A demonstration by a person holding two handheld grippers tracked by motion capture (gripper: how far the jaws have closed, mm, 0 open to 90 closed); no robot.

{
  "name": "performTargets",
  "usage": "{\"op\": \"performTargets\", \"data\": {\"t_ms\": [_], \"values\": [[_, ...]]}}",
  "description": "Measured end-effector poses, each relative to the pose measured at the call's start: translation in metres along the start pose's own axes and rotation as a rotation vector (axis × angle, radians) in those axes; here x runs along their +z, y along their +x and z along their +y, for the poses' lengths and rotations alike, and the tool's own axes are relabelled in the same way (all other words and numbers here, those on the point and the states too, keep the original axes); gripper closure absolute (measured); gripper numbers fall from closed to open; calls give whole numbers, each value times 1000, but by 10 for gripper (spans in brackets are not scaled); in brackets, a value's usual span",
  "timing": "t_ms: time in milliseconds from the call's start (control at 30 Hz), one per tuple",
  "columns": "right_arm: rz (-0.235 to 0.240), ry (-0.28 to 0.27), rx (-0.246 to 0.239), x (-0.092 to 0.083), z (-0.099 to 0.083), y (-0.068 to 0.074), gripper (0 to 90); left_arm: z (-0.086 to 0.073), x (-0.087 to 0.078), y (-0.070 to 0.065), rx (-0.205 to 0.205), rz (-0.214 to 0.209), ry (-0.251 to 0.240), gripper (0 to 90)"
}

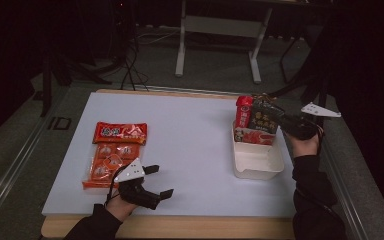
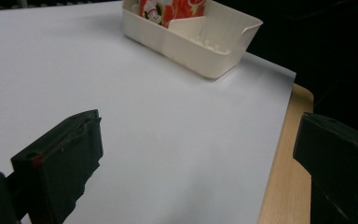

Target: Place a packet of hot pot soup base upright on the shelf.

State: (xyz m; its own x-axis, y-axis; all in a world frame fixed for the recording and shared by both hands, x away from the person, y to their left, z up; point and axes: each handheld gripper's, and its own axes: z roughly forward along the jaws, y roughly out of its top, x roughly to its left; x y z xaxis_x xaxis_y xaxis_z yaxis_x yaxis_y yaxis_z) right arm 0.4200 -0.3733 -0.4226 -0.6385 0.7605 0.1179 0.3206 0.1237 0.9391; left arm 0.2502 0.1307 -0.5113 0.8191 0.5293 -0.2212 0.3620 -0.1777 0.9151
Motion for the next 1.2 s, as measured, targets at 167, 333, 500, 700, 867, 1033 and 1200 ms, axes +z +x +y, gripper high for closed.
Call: {"op": "performTargets", "data": {"t_ms": [167,333,500,700,867,1033,1200], "values": [[-37,-5,17,-11,5,7,497,0,0,0,13,4,-25,17],[-74,-27,-12,-26,22,20,381,2,-1,-1,-3,-13,-13,42],[-79,-41,-45,-36,35,36,298,5,-3,-2,-17,14,23,49],[-106,-90,-60,-45,41,58,135,8,-9,2,-34,43,6,44],[-62,-106,-49,-46,39,76,113,9,-10,2,-32,42,27,48],[-20,-81,-55,-44,33,95,134,10,-11,1,-13,30,52,49],[22,-81,-66,-46,27,110,136,13,-14,1,-11,17,63,50]]}}
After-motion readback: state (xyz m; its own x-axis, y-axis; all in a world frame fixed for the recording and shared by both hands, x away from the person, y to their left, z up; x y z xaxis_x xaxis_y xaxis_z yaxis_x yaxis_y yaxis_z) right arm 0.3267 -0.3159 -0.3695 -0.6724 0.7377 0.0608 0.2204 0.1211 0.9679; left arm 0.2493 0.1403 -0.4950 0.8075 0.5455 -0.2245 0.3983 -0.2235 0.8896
